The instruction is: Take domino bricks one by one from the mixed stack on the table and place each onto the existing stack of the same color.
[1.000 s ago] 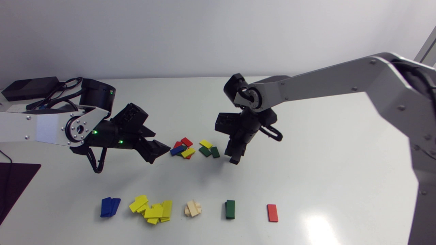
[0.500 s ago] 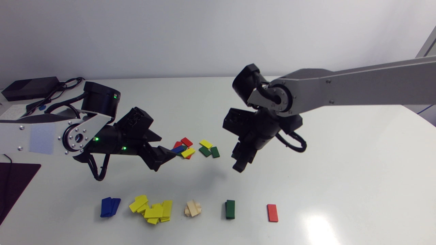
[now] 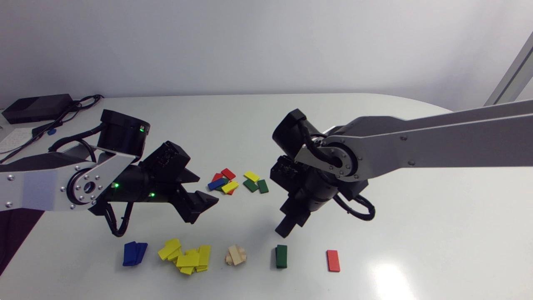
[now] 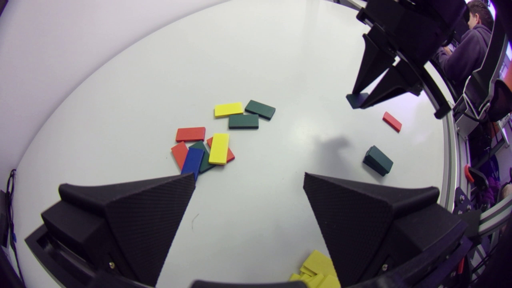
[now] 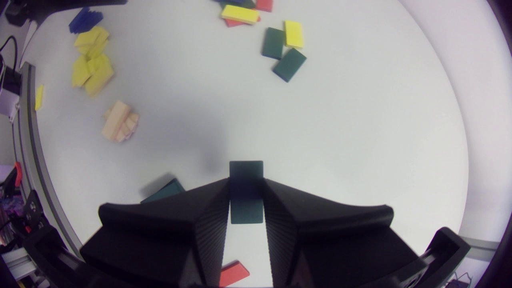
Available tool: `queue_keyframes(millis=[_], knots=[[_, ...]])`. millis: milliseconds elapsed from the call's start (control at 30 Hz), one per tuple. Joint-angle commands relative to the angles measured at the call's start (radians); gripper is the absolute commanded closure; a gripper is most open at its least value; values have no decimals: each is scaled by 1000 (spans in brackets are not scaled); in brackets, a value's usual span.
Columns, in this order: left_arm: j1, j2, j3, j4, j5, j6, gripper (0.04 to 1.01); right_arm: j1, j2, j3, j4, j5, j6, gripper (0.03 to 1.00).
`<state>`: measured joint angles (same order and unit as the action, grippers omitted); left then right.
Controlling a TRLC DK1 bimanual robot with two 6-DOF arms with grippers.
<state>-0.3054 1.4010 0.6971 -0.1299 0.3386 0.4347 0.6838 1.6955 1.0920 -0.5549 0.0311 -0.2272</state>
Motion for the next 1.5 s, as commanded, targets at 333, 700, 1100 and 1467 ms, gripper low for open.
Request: queue_keyframes(millis=[333, 700, 1100, 1467], knots=[[-29, -53, -34, 4, -13, -44, 82, -104, 230, 45, 36, -45, 92, 934], [-23, -46, -31, 18, -15, -44, 82, -178, 33, 74, -46, -94, -103, 67], [-26, -17, -11, 30, -16, -37, 82, -259, 135, 115, -112, -270, -773, 67], [0, -8, -13, 32, -21, -13, 80, -242, 253, 206, -158, -263, -1098, 67]])
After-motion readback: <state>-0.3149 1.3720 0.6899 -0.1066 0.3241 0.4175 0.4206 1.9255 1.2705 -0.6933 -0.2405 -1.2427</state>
